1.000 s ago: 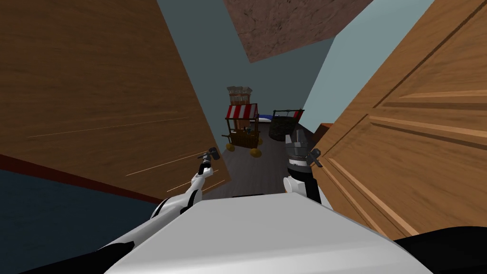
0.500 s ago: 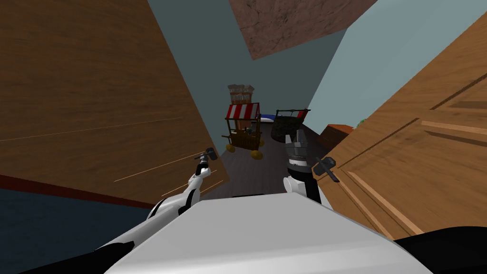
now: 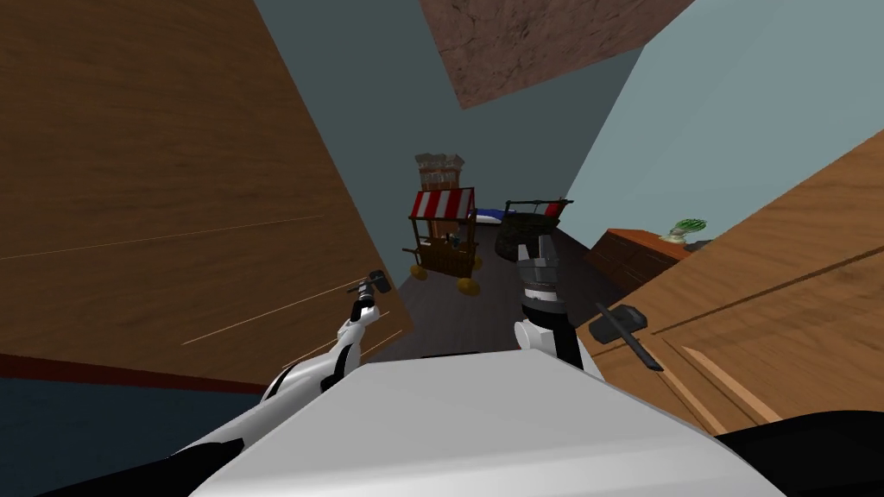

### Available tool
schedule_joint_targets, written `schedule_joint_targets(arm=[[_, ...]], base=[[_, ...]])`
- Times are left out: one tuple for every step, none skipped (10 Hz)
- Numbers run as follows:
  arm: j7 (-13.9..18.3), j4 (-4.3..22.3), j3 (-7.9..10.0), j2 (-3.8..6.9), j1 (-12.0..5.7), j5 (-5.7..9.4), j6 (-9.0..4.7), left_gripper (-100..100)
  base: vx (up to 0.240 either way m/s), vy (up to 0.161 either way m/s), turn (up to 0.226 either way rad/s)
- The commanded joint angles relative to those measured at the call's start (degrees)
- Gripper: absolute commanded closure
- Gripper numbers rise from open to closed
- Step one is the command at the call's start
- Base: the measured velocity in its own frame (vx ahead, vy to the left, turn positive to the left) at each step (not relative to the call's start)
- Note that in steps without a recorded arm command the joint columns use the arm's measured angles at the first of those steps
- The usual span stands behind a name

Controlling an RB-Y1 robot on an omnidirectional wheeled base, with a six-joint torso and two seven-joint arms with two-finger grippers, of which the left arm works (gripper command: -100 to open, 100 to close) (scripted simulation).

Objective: Push the door open

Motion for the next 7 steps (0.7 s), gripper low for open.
schedule_joint_targets(arm=[[-0.4,0.0,1.03,0.77,-0.05,0.45,-0.13,100],[-0.7,0.2,1.64,1.04,0.09,0.73,-0.21,100],[-0.9,0.3,2.23,1.31,0.23,0.99,-0.29,100],[-1.2,0.4,2.80,1.56,0.37,1.24,-0.36,100],[-1.4,0.5,3.32,1.79,0.49,1.47,-0.43,100],[-1.7,0.7,3.98,2.09,0.65,1.77,-0.52,100],[-1.8,0.8,4.43,2.29,0.76,1.97,-0.58,100]], base=[[0.177,-0.040,0.045],[0.179,-0.043,0.050],[0.189,-0.038,0.060],[0.203,-0.052,0.058],[0.232,-0.050,0.059],[0.223,-0.016,0.060],[0.176,-0.026,0.054]])
